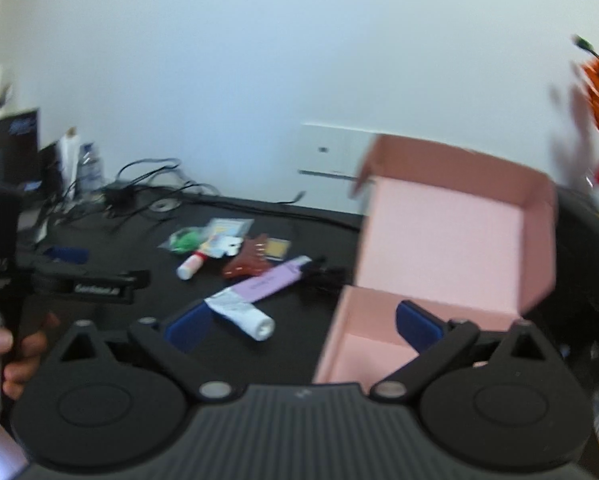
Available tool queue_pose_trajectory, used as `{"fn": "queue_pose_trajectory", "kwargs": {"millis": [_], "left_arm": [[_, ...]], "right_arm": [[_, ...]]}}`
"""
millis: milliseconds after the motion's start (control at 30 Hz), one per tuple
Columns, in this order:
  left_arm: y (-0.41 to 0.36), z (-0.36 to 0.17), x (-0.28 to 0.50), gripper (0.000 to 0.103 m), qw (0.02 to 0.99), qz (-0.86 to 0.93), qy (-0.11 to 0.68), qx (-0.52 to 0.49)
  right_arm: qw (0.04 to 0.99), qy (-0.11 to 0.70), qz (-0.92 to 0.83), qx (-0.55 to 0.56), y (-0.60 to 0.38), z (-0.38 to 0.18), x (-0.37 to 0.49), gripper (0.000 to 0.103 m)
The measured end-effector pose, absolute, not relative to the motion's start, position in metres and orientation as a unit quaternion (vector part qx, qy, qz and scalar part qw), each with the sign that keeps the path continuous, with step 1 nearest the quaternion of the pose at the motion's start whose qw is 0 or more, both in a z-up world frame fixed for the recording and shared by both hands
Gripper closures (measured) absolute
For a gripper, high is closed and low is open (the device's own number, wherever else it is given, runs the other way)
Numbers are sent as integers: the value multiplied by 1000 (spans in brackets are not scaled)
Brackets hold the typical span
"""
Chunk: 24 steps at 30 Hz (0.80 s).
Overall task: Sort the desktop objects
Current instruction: 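Move the right tool toward the white squeeze tube on the desk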
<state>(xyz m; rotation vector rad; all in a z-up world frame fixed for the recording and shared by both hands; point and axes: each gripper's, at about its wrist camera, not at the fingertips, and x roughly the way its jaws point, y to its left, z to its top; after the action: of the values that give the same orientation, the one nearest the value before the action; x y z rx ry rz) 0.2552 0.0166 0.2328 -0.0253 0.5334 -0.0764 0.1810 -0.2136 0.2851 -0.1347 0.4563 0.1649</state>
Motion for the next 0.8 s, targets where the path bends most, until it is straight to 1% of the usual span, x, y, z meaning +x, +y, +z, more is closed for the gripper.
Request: {"fn": "queue_pose_trajectory", "kwargs": {"millis": [167,433,467,500,567,800], "left_arm": [[28,231,256,0,961,-37,268,-51],[34,228,258,0,958,-34,275,-72],[36,228,259,0,957,-33,278,-79],[38,227,260,0,956,-32,280,-86],[41,226,261,0,954,-31,283,-95],[42,227,259,0,956,-28,276,-94]], "right_arm": [[959,230,114,-124,-192,283,195,13],[928,244,191,-207,-157,272,215,29],[924,247,196,-214,-154,269,219,32],[922,251,198,-217,-152,267,222,36],[919,261,201,-218,-149,262,228,38],[915,286,216,-187,-152,250,241,40]]}}
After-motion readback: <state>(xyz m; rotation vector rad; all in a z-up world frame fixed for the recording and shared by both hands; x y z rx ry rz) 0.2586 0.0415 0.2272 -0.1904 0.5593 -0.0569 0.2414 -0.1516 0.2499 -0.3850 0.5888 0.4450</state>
